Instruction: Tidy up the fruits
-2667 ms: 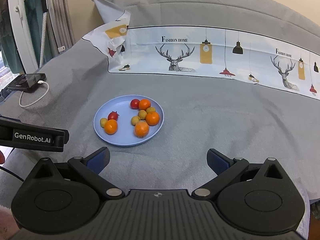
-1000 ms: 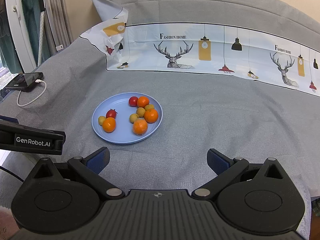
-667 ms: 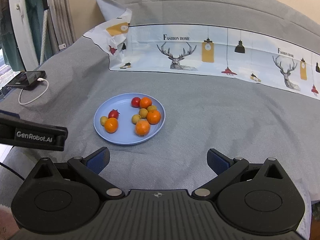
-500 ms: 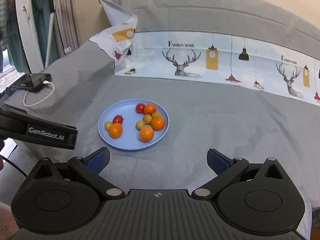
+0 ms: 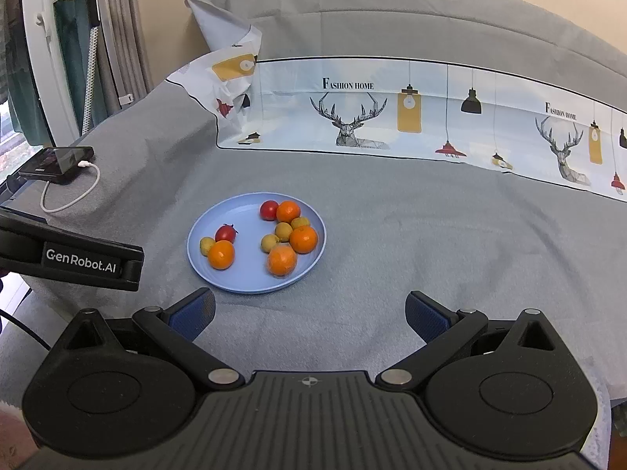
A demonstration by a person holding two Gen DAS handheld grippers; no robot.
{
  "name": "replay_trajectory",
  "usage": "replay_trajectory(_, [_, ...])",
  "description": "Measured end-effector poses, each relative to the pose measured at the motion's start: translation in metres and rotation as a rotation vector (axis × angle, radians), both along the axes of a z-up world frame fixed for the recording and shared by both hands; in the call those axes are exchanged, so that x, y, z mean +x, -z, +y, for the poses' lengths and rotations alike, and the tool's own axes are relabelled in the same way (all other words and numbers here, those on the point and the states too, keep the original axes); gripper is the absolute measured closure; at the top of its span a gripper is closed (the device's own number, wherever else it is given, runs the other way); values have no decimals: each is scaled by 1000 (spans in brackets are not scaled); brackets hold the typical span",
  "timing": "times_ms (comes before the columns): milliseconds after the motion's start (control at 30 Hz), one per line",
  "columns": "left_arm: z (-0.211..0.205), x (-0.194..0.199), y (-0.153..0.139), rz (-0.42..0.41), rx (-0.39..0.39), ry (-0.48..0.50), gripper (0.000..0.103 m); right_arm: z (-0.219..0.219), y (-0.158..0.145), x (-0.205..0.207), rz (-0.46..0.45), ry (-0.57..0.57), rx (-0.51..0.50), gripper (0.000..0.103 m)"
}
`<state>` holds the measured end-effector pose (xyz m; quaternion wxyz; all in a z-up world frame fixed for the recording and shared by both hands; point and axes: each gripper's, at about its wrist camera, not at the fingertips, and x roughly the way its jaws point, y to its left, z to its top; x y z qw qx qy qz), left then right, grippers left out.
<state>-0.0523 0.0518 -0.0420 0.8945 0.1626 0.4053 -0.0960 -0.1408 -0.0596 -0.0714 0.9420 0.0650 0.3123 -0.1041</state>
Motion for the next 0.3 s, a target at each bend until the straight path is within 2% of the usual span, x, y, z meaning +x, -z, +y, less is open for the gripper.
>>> replay_trajectory(300, [-1,0,3,0,20,-21,0,-2,-2,-1,-13,-2,12,1])
